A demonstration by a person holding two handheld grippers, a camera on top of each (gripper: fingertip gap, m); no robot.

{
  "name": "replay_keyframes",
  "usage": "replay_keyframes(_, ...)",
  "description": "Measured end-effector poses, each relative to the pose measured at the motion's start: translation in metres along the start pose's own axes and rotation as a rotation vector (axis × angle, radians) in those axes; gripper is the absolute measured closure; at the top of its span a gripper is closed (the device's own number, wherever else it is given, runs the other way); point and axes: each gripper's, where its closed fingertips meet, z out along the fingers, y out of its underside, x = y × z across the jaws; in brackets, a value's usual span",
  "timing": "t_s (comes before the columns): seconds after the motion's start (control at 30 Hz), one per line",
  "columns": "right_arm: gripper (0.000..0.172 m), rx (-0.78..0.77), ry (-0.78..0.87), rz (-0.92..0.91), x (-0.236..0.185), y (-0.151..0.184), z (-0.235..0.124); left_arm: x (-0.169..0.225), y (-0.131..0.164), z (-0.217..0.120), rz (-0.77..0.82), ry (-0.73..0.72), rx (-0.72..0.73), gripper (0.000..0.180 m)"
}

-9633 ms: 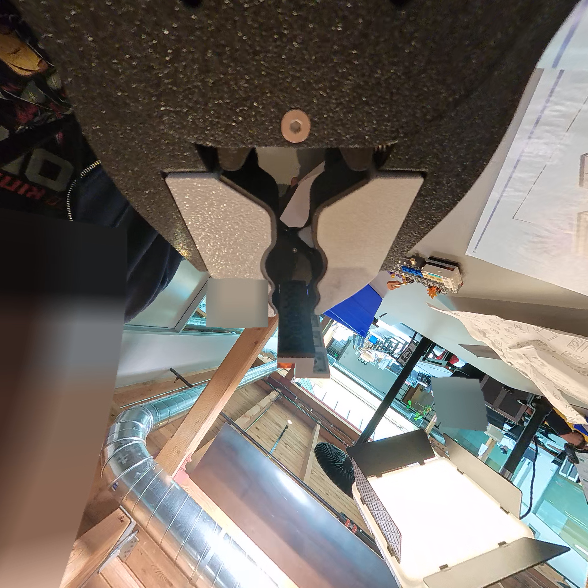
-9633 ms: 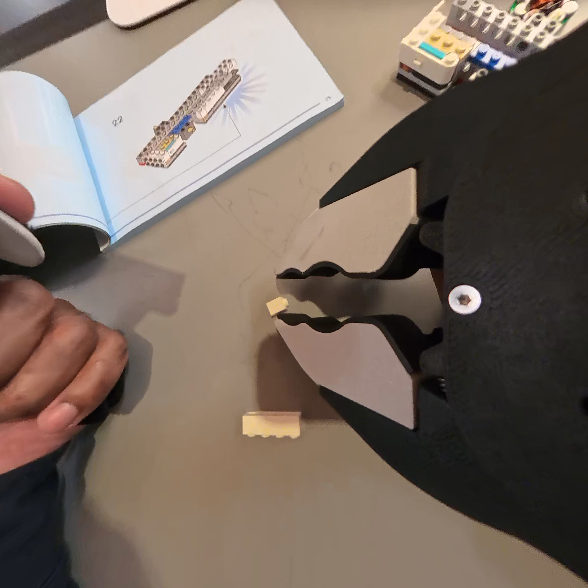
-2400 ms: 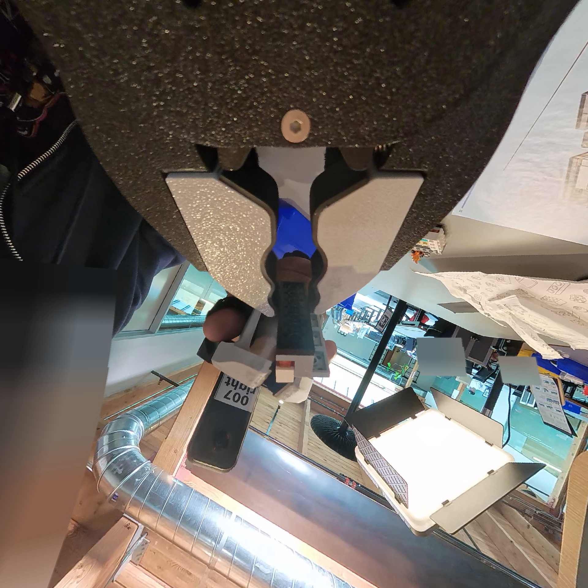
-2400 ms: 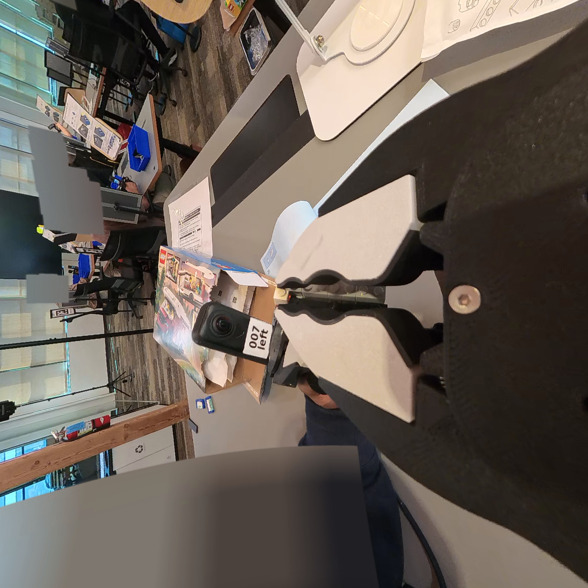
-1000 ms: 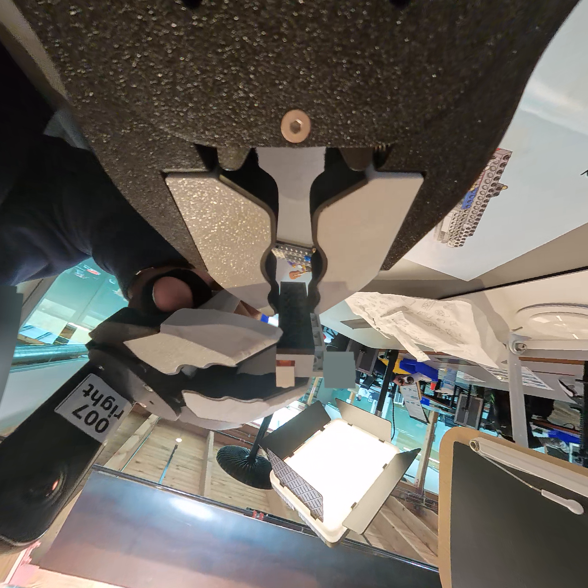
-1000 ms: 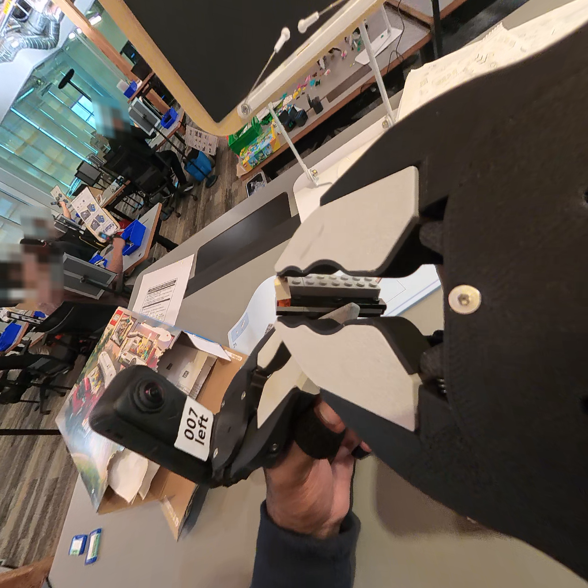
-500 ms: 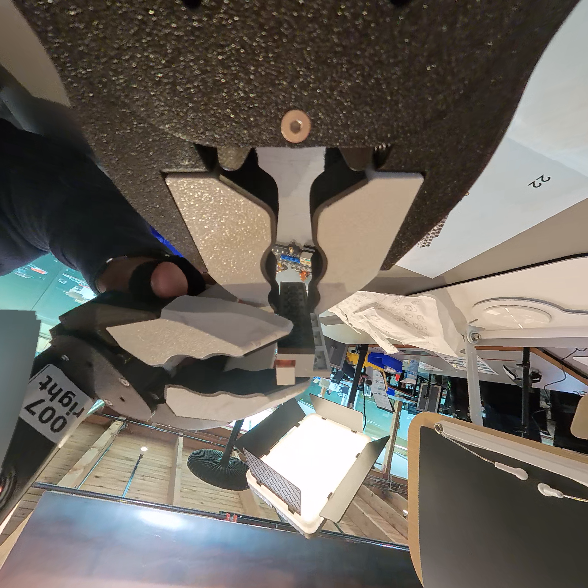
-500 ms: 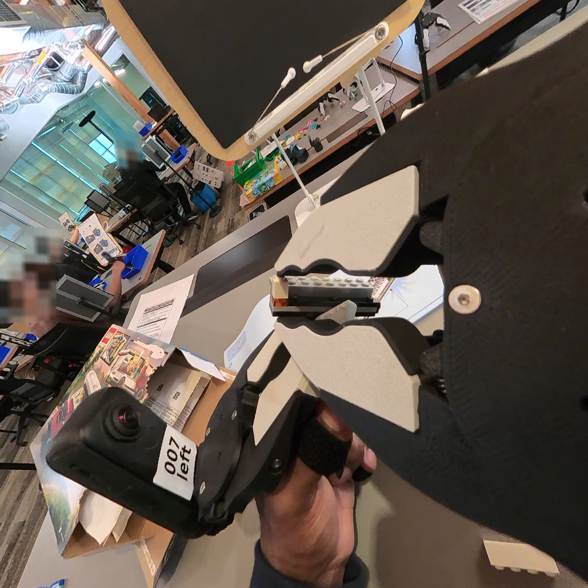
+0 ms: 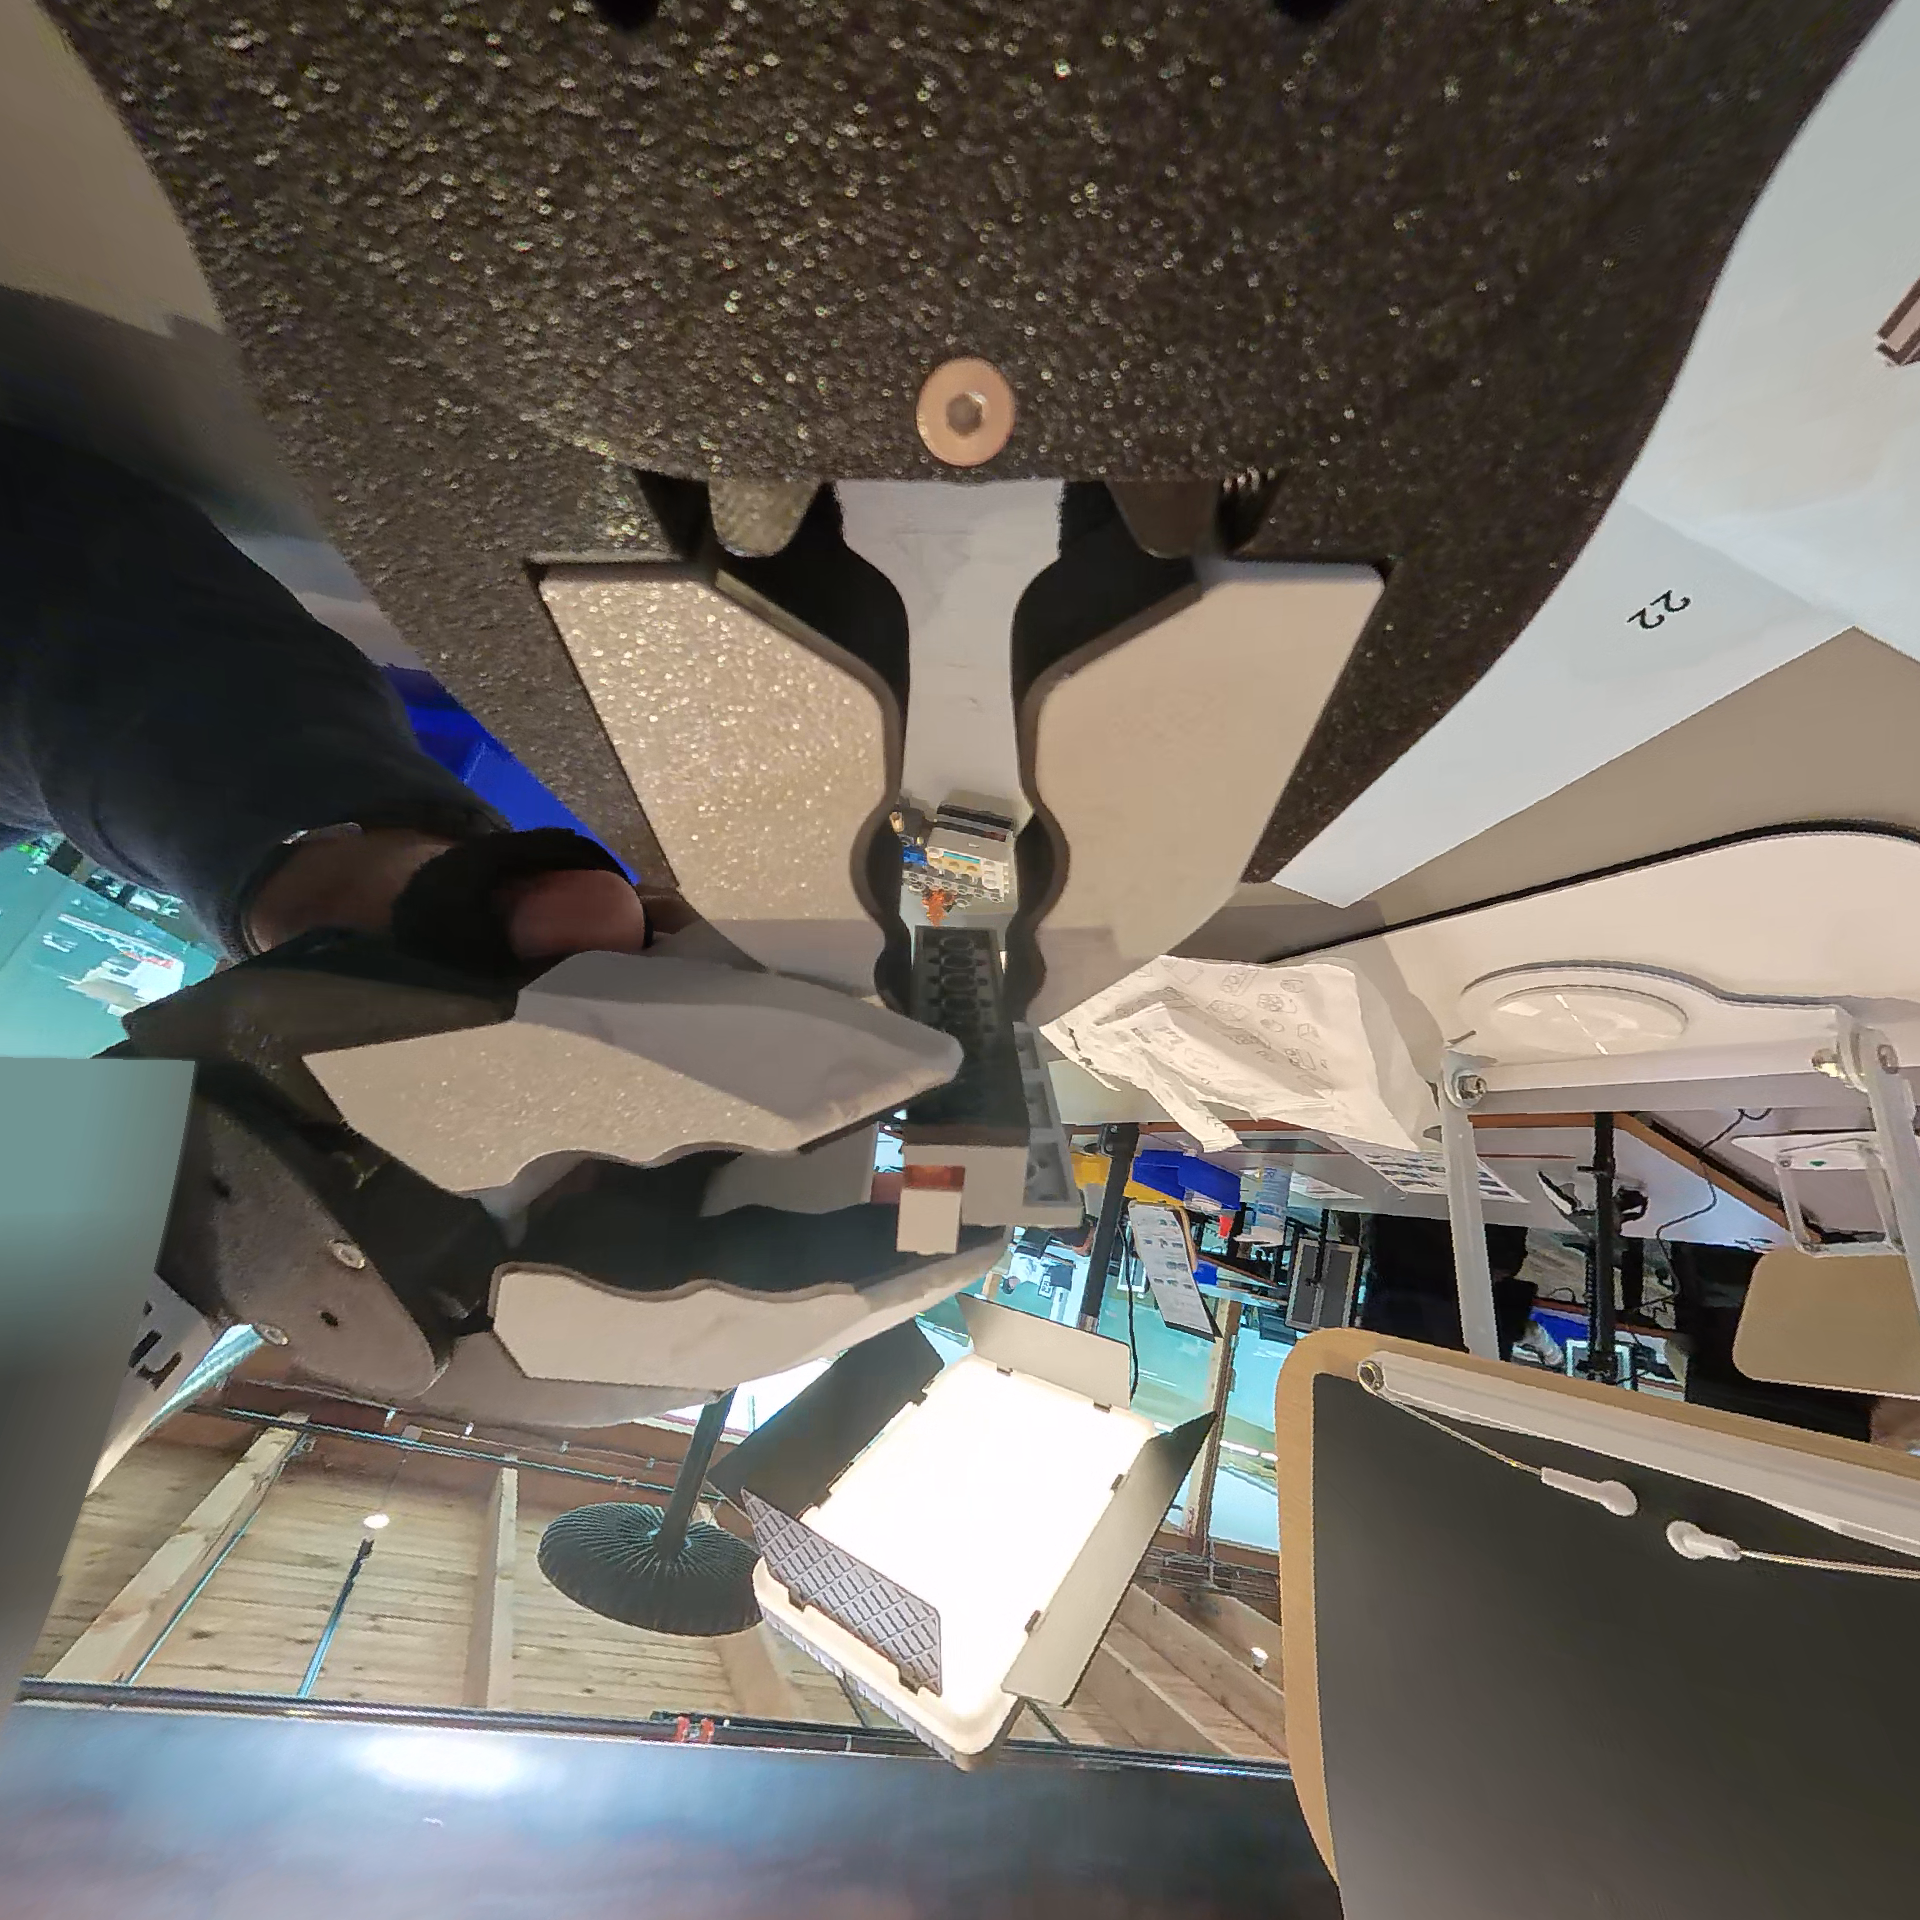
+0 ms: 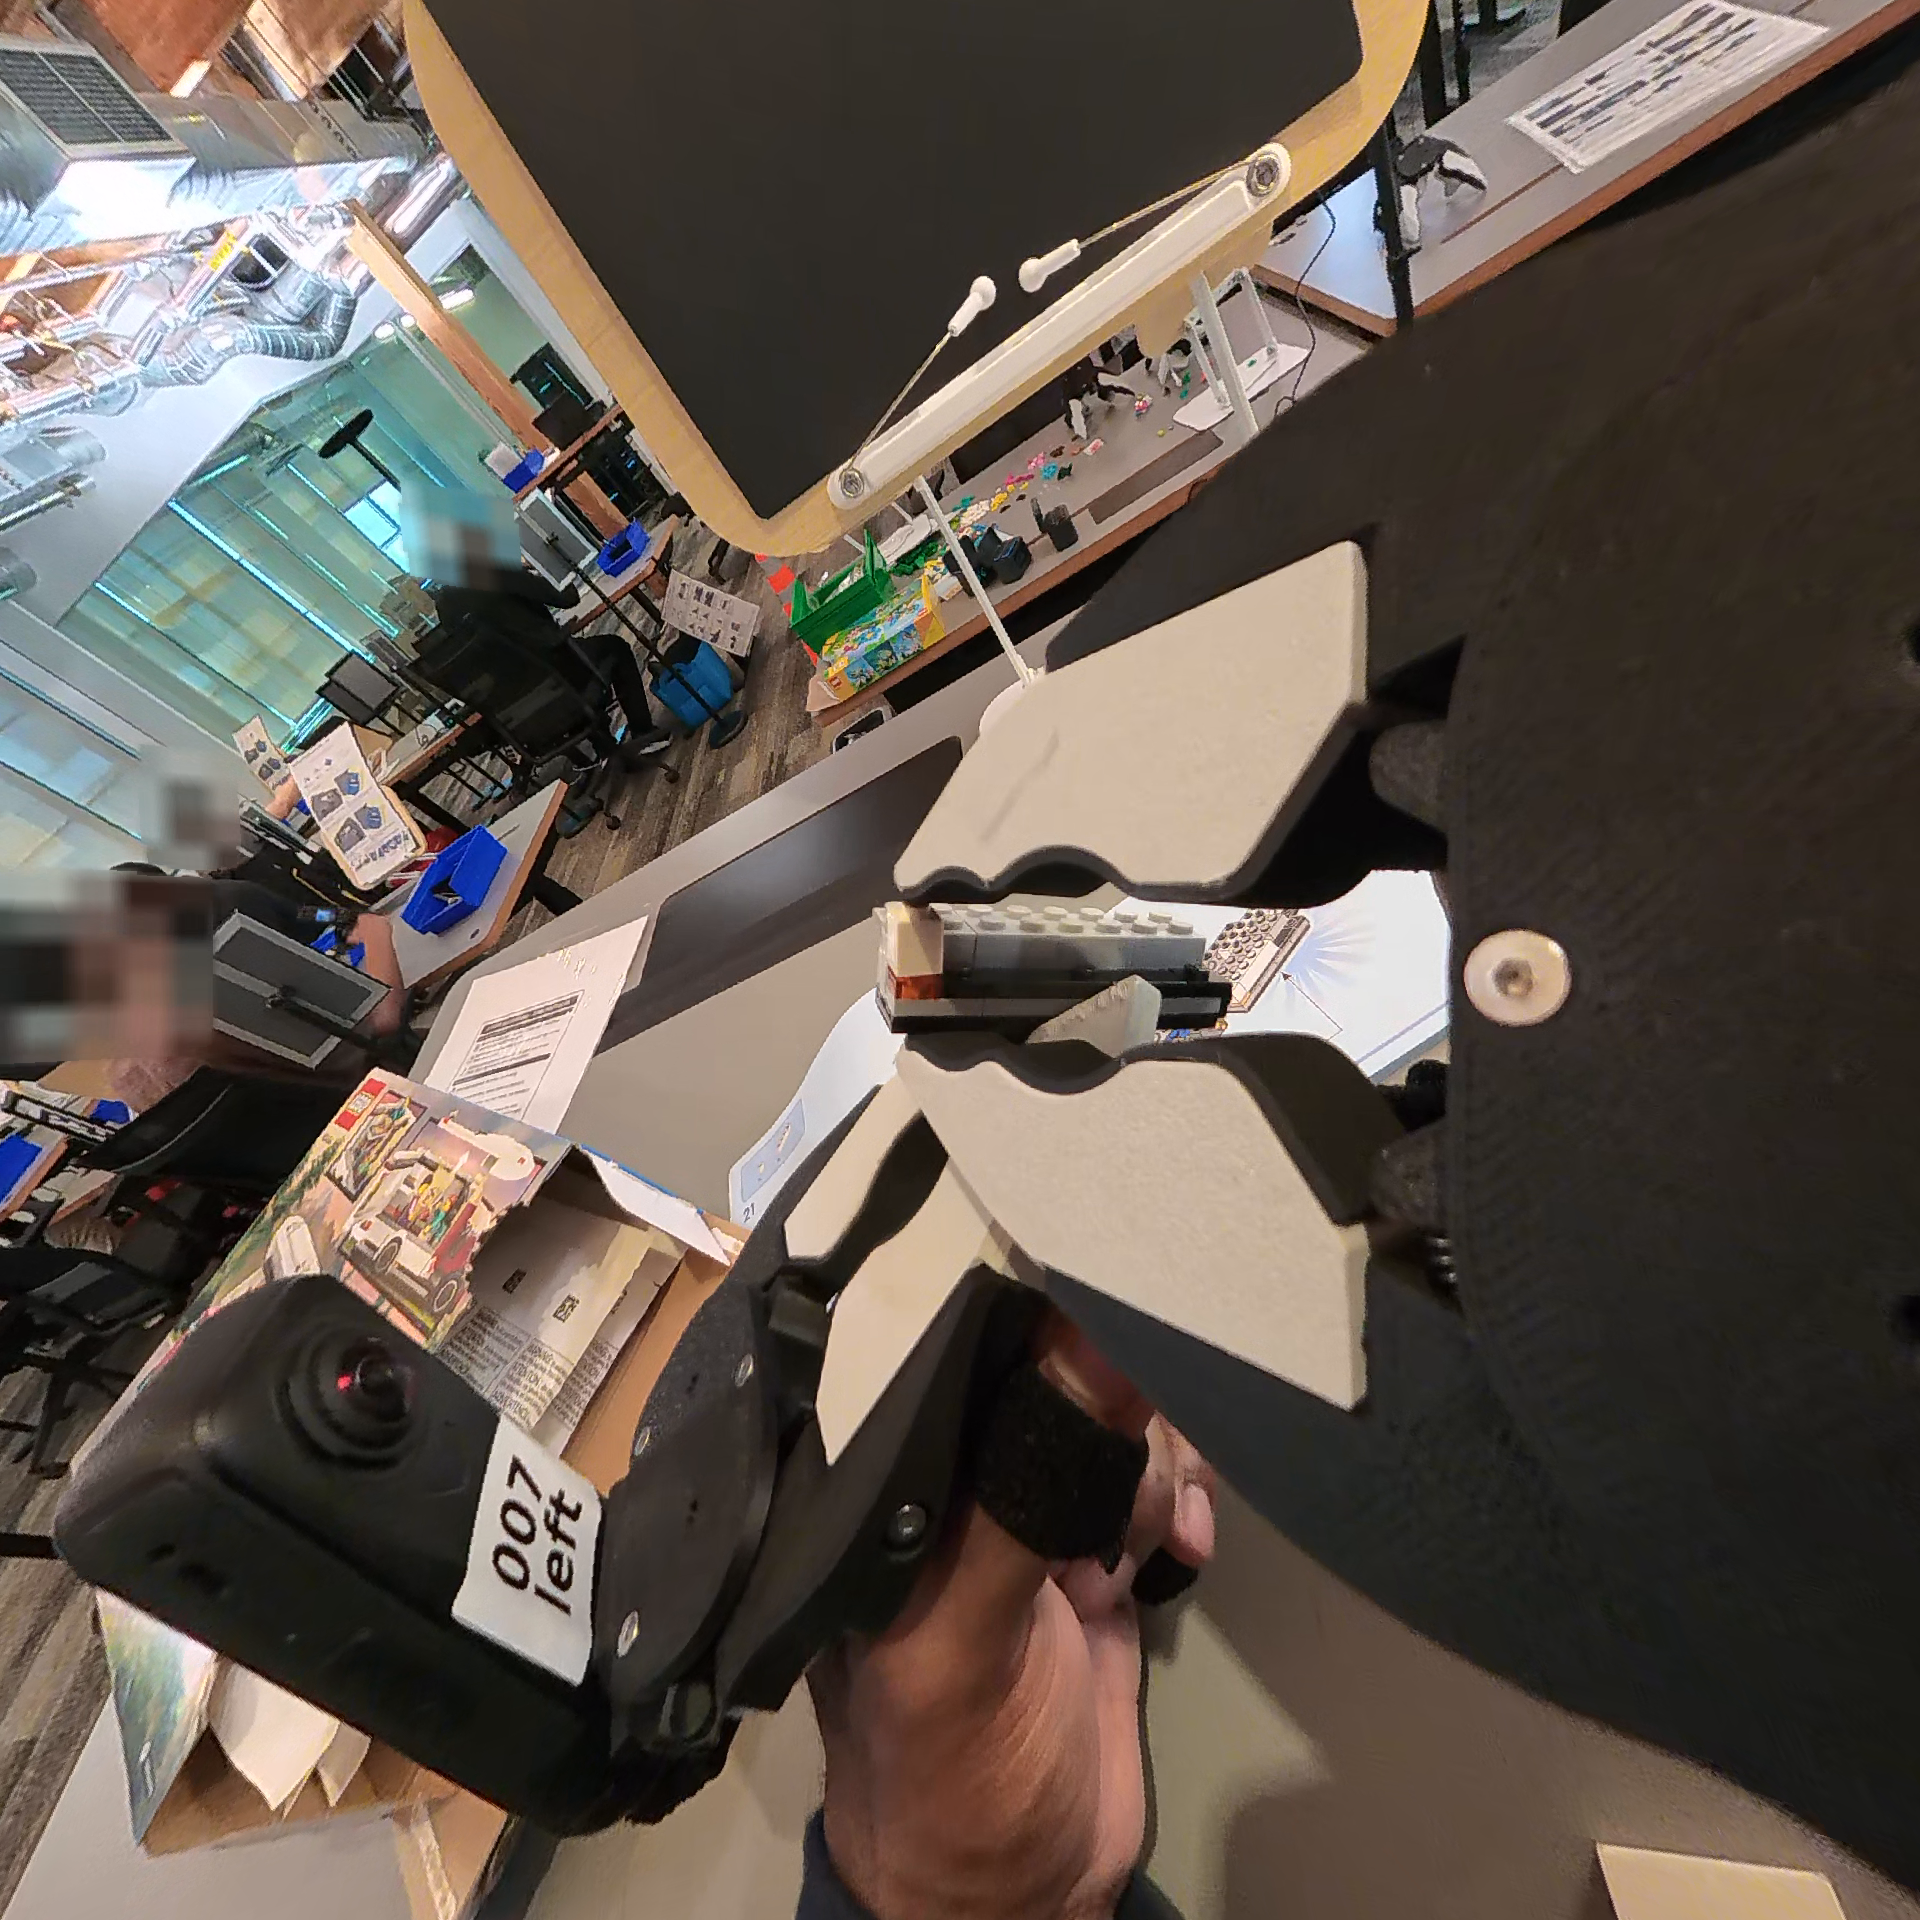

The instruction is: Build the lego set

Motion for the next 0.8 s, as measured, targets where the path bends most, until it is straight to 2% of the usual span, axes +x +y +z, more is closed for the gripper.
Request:
replay_keyframes(0.67, 0.150, 0.012, -0.084, 0.036, -0.0052, 0.0015, -0.0027, 0.0018, 0.0007, 0.0004, 0.058, -0.018, -0.015, 0.164)
replay_keyframes(0.8, 0.150, 0.031, -0.099, 0.101, -0.0030, -0.0004, -0.0037, 0.0022, -0.0012, 0.0002, 0.069, -0.020, -0.003, 0.164)
